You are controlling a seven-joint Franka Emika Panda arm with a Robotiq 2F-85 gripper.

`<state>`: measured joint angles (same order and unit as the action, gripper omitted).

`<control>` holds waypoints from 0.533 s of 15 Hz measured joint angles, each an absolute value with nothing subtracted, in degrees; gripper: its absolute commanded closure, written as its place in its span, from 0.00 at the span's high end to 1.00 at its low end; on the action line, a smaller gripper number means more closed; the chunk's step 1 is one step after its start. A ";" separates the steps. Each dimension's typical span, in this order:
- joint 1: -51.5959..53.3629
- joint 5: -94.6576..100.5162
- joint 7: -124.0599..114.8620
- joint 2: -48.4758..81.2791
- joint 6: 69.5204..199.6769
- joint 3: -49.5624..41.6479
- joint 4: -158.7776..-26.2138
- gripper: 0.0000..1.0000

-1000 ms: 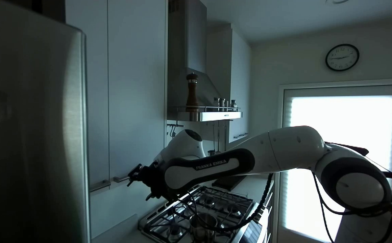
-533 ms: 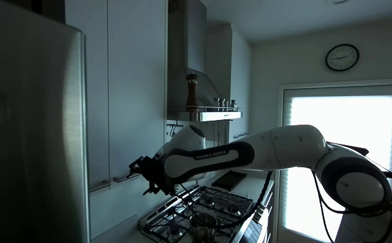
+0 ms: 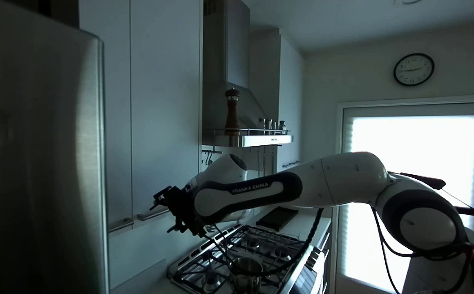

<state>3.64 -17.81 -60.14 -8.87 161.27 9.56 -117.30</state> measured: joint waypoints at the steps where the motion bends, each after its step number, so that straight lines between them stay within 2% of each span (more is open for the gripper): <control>1: 3.69 -17.81 -60.19 -8.36 162.45 9.61 -117.25 1.00; 8: 3.41 -16.17 -63.84 -5.75 165.19 10.00 -116.94 1.00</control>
